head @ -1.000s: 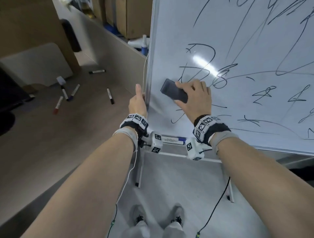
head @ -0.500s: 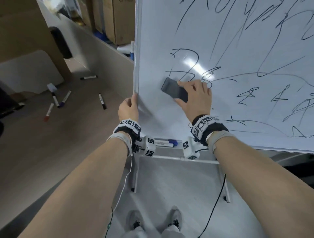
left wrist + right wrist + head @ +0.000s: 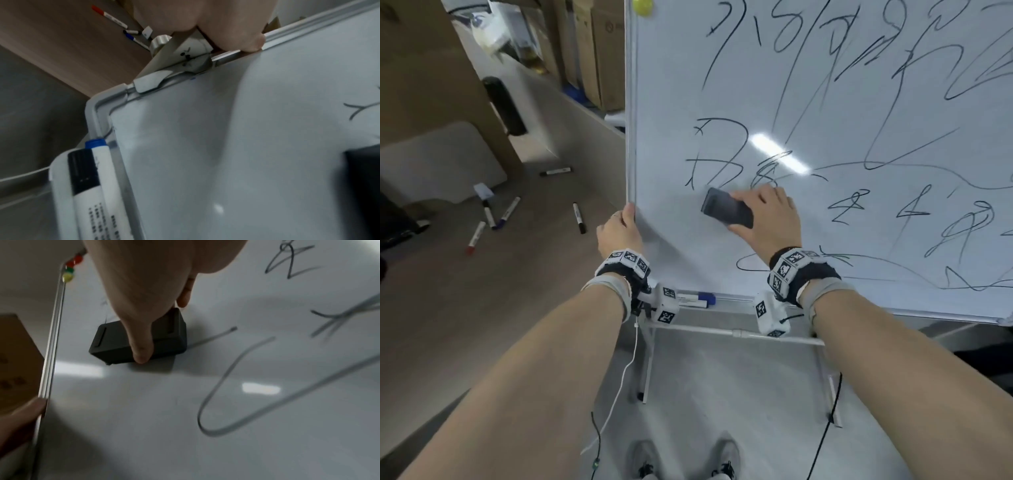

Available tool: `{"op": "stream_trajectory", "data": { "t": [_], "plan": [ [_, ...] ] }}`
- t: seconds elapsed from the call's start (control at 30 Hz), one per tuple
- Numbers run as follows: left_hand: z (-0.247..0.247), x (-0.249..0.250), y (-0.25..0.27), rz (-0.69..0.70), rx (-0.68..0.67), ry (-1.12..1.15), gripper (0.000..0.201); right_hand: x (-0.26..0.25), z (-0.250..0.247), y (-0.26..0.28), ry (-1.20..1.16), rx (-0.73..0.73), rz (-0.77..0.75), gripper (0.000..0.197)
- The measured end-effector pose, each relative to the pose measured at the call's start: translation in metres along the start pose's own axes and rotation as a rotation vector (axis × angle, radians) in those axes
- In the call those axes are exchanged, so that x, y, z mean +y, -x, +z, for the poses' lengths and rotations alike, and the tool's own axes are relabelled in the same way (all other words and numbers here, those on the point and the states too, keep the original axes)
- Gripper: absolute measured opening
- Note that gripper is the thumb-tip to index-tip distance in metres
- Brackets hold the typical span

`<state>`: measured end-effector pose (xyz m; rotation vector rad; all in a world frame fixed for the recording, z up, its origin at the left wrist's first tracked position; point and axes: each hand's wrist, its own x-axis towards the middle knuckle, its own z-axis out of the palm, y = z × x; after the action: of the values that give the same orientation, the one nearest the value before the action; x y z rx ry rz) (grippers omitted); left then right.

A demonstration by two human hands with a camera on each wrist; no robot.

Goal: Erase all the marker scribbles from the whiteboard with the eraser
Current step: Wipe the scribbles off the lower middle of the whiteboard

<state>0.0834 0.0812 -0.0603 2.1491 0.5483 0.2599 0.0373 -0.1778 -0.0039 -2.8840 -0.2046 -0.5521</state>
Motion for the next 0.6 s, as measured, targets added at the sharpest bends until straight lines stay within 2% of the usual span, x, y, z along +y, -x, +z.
{"op": "stream_trajectory", "data": {
  "t": [0.1, 0.2, 0.27, 0.33, 0.4, 0.5, 0.6],
  "plan": [
    [0.003, 0.011, 0.009, 0.021, 0.08, -0.118, 0.056, 0.01, -0.024, -0.021, -0.005, 0.125, 0.049, 0.058],
    [0.008, 0.018, 0.021, -0.001, 0.133, -0.223, 0.056, 0.014, -0.021, -0.017, -0.026, 0.159, -0.001, 0.057],
    [0.013, 0.019, 0.025, -0.046, 0.163, -0.249, 0.056, 0.018, -0.004, -0.002, -0.042, 0.102, -0.103, 0.056],
    [0.015, 0.021, 0.027, -0.09, 0.163, -0.264, 0.055, 0.022, 0.014, 0.019, -0.043, -0.013, -0.234, 0.057],
    [0.018, 0.025, 0.028, -0.14, 0.147, -0.268, 0.055, 0.027, 0.021, 0.031, -0.046, -0.09, -0.297, 0.057],
    [0.024, 0.034, 0.03, -0.232, 0.157, -0.222, 0.054, 0.035, 0.002, 0.02, -0.023, -0.05, -0.257, 0.058],
    [0.03, 0.034, 0.03, -0.275, 0.197, -0.183, 0.052, 0.048, -0.027, -0.004, -0.021, 0.108, -0.123, 0.058]
  ]
}}
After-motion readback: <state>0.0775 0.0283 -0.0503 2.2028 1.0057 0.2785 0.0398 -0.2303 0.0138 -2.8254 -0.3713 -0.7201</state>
